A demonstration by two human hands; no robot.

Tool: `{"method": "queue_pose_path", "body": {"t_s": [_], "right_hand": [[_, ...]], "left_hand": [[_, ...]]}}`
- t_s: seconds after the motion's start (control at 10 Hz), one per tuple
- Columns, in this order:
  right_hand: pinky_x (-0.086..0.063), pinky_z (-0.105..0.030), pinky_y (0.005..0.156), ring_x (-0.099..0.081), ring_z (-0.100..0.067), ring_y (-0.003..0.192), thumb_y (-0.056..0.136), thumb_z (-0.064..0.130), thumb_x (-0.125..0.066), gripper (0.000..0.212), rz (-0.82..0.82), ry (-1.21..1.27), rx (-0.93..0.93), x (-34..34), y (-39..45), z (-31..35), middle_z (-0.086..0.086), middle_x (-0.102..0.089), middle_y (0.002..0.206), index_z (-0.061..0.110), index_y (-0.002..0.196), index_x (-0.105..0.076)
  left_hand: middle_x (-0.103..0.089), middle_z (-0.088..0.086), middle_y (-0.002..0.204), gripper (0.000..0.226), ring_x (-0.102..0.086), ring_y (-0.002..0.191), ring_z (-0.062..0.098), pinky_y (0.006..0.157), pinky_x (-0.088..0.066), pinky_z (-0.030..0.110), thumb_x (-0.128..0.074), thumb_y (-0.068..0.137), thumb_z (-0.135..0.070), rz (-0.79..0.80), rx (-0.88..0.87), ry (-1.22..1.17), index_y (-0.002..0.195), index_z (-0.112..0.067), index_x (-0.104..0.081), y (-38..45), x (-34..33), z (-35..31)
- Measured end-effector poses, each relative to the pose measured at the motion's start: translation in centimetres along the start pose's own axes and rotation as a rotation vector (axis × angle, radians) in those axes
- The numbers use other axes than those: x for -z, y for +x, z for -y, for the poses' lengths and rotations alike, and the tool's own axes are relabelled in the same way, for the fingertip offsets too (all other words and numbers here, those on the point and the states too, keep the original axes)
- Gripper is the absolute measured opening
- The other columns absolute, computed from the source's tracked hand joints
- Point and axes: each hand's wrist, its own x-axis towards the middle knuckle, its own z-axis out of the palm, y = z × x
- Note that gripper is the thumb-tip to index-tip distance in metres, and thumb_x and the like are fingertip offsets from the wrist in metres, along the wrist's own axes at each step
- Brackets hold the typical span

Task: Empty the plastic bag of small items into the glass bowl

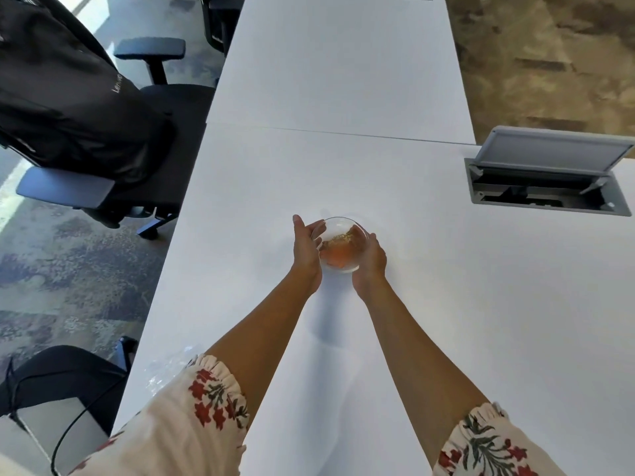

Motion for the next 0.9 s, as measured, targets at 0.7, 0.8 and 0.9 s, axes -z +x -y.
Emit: {"method": "queue_pose_path", "body": {"t_s": [0.7, 0.8, 0.9], "right_hand": [[-0.050, -0.026, 0.078, -0.065, -0.017, 0.102, 0.104, 0.030, -0.034, 0.041, 0.038, -0.151, 0.056, 1.8, 1.3, -1.4, -0.003, -0.073, 0.118, 0.022, 0.110, -0.074], [-0.044, -0.024, 0.086, -0.058, -0.019, 0.123, 0.107, 0.033, -0.031, 0.041, 0.019, -0.275, 0.154, 2.8, 0.9, -1.4, -0.003, -0.065, 0.134, 0.020, 0.124, -0.066], [-0.039, -0.022, 0.099, -0.047, -0.020, 0.136, 0.108, 0.031, -0.034, 0.040, -0.096, -0.423, 0.401, 4.0, 0.4, -1.6, -0.005, -0.052, 0.146, 0.014, 0.138, -0.055]], "left_hand": [[-0.067, -0.003, 0.124, 0.064, -0.054, 0.127, 0.020, 0.101, -0.041, 0.030, -0.019, 0.107, -0.059, -0.059, -0.039, 0.050, 0.128, -0.015, -0.061, 0.8, 0.7, 3.4], [-0.064, 0.001, 0.133, 0.059, -0.055, 0.133, 0.023, 0.102, -0.044, 0.032, -0.023, 0.108, -0.056, -0.082, -0.099, 0.224, 0.130, -0.015, -0.061, 0.5, 1.2, 3.9], [-0.061, 0.007, 0.143, 0.053, -0.050, 0.140, 0.027, 0.116, -0.038, 0.037, -0.033, 0.108, -0.047, -0.254, -0.271, 0.498, 0.139, -0.013, -0.059, -0.3, 2.0, 4.2]]}}
